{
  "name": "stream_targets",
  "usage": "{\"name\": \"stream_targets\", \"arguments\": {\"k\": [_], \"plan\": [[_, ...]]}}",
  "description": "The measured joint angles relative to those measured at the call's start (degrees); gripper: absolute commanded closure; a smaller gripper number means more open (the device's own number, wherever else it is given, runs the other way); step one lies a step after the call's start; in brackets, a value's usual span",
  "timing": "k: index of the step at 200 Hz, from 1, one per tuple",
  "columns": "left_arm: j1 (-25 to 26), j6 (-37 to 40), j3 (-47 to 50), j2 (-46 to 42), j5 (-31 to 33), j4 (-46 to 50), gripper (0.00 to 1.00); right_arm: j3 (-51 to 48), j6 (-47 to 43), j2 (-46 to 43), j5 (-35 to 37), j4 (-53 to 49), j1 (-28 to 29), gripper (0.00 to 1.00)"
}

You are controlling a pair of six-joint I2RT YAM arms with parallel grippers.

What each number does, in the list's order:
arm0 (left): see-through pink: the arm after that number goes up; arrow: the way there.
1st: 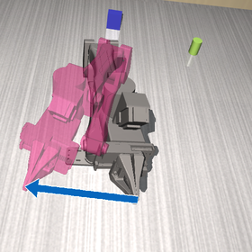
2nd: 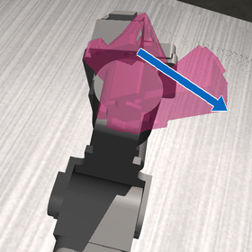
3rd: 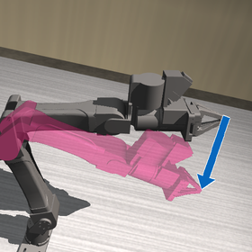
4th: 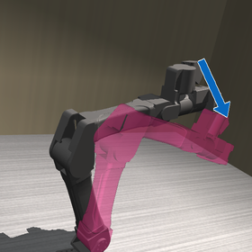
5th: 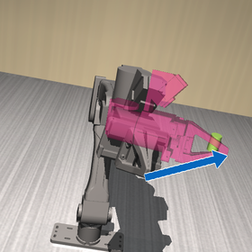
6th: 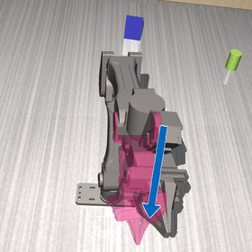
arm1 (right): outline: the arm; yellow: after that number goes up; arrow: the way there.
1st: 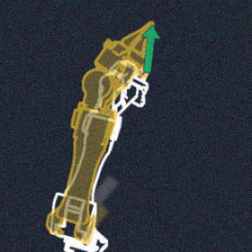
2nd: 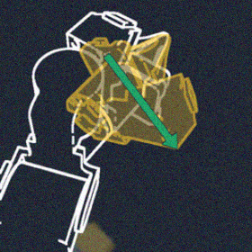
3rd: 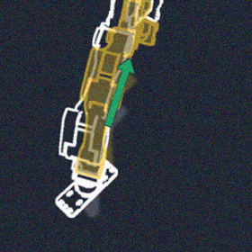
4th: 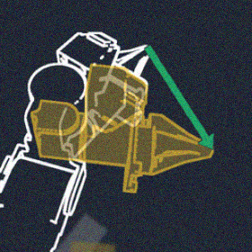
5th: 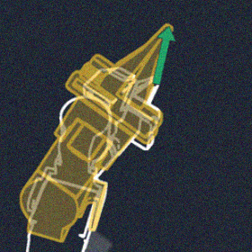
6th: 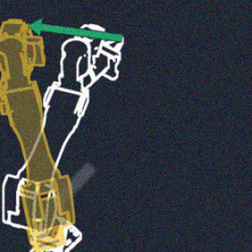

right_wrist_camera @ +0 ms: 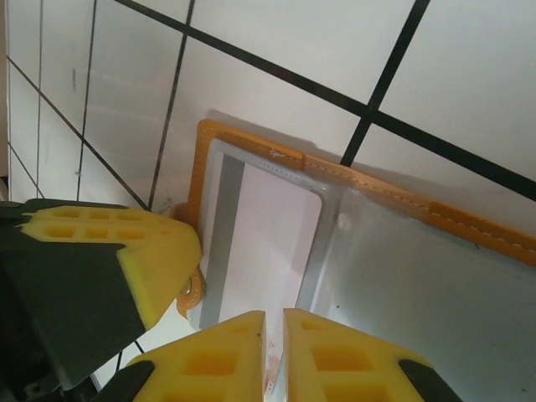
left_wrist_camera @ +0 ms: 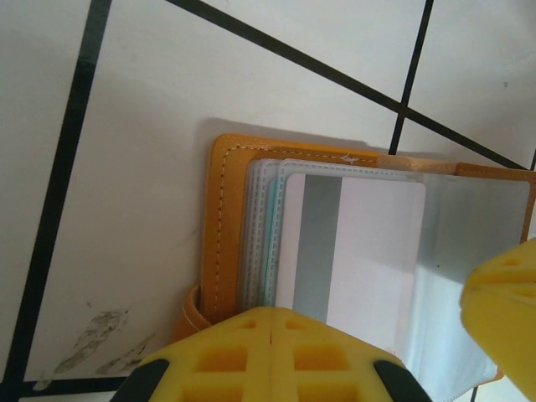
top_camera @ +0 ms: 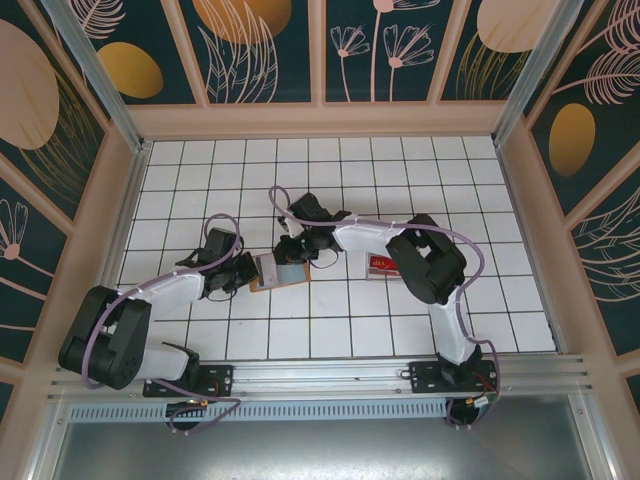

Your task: Take the credit cards out of the card holder

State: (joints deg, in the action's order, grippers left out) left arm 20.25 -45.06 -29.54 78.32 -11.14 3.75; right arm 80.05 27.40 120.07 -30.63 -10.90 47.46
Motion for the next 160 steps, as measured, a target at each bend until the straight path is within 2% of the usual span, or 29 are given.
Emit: {"name": "stream_targets", "arguments": {"k": [160], "plan": [[-0.02, -0.24, 0.83, 0.09, -0.85, -1.9, 0.95, 1.27, 0.04, 1.99, -3.13, -1.6, 0.0, 0.81]]}}
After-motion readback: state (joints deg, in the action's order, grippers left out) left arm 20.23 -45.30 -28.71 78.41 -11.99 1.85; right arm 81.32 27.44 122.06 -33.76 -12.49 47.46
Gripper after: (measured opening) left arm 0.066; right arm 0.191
